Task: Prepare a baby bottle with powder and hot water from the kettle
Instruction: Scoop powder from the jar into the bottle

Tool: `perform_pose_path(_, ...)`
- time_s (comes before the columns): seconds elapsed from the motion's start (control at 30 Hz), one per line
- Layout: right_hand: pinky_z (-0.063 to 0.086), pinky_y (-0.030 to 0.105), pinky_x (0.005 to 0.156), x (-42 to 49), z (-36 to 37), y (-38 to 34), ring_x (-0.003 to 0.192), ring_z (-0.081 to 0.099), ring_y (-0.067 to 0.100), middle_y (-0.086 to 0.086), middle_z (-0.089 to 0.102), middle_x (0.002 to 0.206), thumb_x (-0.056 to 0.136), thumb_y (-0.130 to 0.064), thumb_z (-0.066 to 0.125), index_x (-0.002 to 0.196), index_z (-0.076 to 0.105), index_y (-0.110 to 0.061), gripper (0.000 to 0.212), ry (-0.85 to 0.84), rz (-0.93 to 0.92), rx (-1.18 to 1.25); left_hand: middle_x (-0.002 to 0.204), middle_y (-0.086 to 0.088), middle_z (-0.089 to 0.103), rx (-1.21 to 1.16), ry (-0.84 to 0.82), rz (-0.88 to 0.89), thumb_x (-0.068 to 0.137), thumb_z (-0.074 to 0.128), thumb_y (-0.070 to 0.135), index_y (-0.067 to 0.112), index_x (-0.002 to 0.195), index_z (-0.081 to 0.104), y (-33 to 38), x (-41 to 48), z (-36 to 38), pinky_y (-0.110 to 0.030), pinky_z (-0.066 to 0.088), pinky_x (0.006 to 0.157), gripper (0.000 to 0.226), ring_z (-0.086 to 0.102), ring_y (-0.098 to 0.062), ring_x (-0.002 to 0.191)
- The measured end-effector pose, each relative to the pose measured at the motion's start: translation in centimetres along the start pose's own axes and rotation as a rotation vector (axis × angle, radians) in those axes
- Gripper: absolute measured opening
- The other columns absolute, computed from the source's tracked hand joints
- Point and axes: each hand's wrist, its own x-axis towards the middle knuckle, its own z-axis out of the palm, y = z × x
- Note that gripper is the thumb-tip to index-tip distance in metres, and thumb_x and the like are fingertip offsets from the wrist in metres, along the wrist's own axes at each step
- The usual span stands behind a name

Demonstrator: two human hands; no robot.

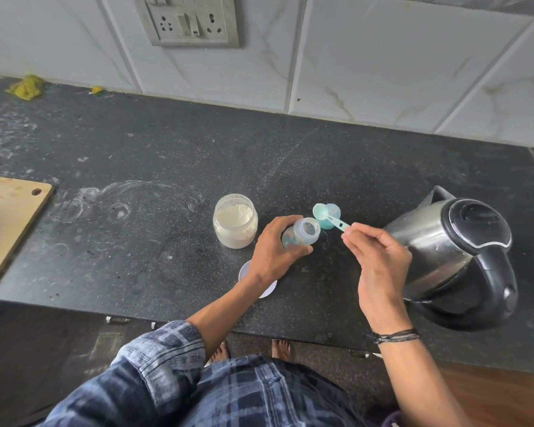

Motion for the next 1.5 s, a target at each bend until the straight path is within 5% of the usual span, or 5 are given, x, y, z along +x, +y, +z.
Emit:
perform_pose_path(0.2,0.059,0.022,0.082,0.9,-0.2,-1.5,0.087,0.075,0.02,0.01,0.079,0.087,0.086,0.006,0.079,0.097,0.078,-0.003,0.014,-0.023,-0.017,-0.005,0.127,0.012,0.062,0.025,0.01,0.056,0.076,0.088,0.022,0.026,0.128,0.063,-0.2,0.1,0.1,-0.029,0.046,0.103,0.058,0.056,-0.005,0.116)
perform_pose_path(0.43,0.059,0.022,0.08,1.0,0.1,-1.5,0.086,0.075,0.019,0.008,0.079,0.088,0.085,0.007,0.079,0.096,0.078,-0.002,0.013,-0.103,0.012,-0.045,0.129,0.018,0.061,-0.086,-0.016,-0.075,0.078,0.086,0.024,0.036,0.126,0.059,-0.5,0.3,0.1,-0.008,0.039,0.096,0.056,0.056,0.009,0.116)
perform_pose_path(0.9,0.06,0.023,0.08,1.4,3.9,-2.3,0.085,0.076,0.018,0.009,0.079,0.086,0.086,0.006,0.079,0.095,0.078,0.0,0.011,-0.174,0.094,-0.02,0.135,0.012,0.059,-0.056,0.01,-0.065,0.076,0.088,0.023,0.029,0.135,0.054,-0.9,0.3,0.1,-0.019,0.042,0.103,0.069,0.056,-0.001,0.121)
perform_pose_path(1.27,0.062,0.028,0.071,0.8,11.1,-2.0,0.07,0.075,0.019,0.007,0.078,0.075,0.081,0.0,0.083,0.085,0.08,-0.012,0.013,-0.431,-0.052,-0.462,0.142,0.006,0.056,0.03,0.048,-0.108,0.078,0.086,0.027,0.019,0.143,0.05,-1.5,-1.5,-1.0,-0.031,0.04,0.112,0.075,0.05,-0.008,0.132)
perform_pose_path(1.5,0.059,0.042,0.085,0.1,14.3,0.2,0.08,0.074,0.012,-0.011,0.076,0.08,0.084,-0.014,0.077,0.084,0.077,-0.022,0.008,-0.485,-0.301,-0.947,0.129,0.002,0.064,0.088,0.067,-0.068,0.083,0.08,0.03,0.016,0.132,0.057,-1.7,-2.1,-1.6,-0.036,0.049,0.1,0.056,0.058,-0.013,0.118)
